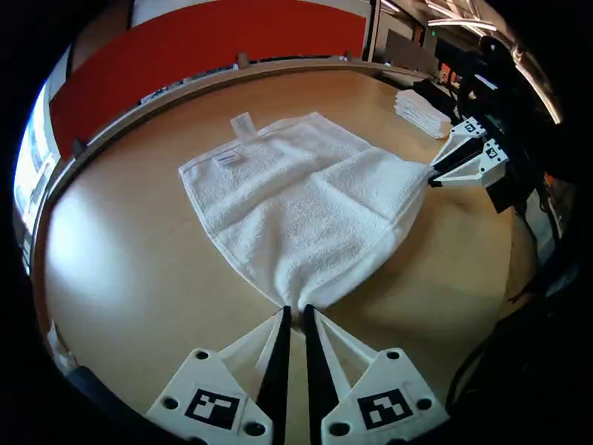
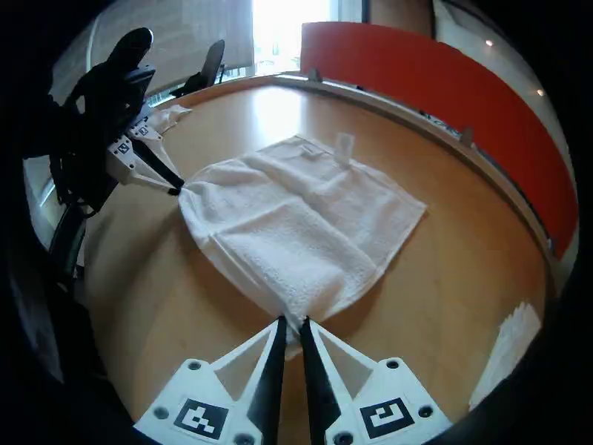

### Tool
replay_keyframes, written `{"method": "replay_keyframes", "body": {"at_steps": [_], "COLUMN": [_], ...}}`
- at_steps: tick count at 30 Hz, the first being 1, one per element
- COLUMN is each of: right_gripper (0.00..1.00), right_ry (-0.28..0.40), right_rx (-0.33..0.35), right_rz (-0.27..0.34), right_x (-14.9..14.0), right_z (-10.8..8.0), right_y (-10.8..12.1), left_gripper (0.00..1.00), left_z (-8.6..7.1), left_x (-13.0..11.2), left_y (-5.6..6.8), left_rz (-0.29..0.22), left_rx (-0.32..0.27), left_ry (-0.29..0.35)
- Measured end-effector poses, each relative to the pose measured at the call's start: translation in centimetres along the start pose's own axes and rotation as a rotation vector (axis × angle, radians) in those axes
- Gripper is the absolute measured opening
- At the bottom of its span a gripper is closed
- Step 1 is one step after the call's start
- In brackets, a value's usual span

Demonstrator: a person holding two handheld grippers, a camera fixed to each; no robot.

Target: Fold towel

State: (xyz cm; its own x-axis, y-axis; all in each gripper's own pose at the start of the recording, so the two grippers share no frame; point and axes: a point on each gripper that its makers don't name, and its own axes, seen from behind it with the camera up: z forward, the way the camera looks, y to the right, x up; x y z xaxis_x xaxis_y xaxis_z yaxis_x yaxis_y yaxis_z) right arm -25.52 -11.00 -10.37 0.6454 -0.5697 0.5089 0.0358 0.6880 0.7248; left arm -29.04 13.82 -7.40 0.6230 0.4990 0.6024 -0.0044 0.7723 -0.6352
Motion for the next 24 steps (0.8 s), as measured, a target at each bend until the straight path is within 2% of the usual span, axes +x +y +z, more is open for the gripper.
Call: {"method": "replay_keyframes", "body": {"at_steps": [5, 11, 24], "right_gripper": [0.15, 0.15, 0.15], "right_ry": [0.022, 0.047, 0.050], "right_rx": [-0.006, -0.013, 0.000], "right_rz": [-0.010, -0.019, -0.026], "right_x": [1.1, 2.5, 3.6], "right_z": [-0.7, -2.1, -5.6], "right_y": [0.0, -0.1, -1.4], "left_gripper": [0.13, 0.13, 0.13], "left_z": [-1.1, -3.2, -7.6], "left_x": [0.7, 1.8, 3.3], "left_y": [-0.2, -0.2, 1.1], "left_rz": [-0.009, -0.031, -0.069], "left_rx": [0.006, 0.009, -0.010], "left_ry": [-0.003, 0.004, 0.016]}}
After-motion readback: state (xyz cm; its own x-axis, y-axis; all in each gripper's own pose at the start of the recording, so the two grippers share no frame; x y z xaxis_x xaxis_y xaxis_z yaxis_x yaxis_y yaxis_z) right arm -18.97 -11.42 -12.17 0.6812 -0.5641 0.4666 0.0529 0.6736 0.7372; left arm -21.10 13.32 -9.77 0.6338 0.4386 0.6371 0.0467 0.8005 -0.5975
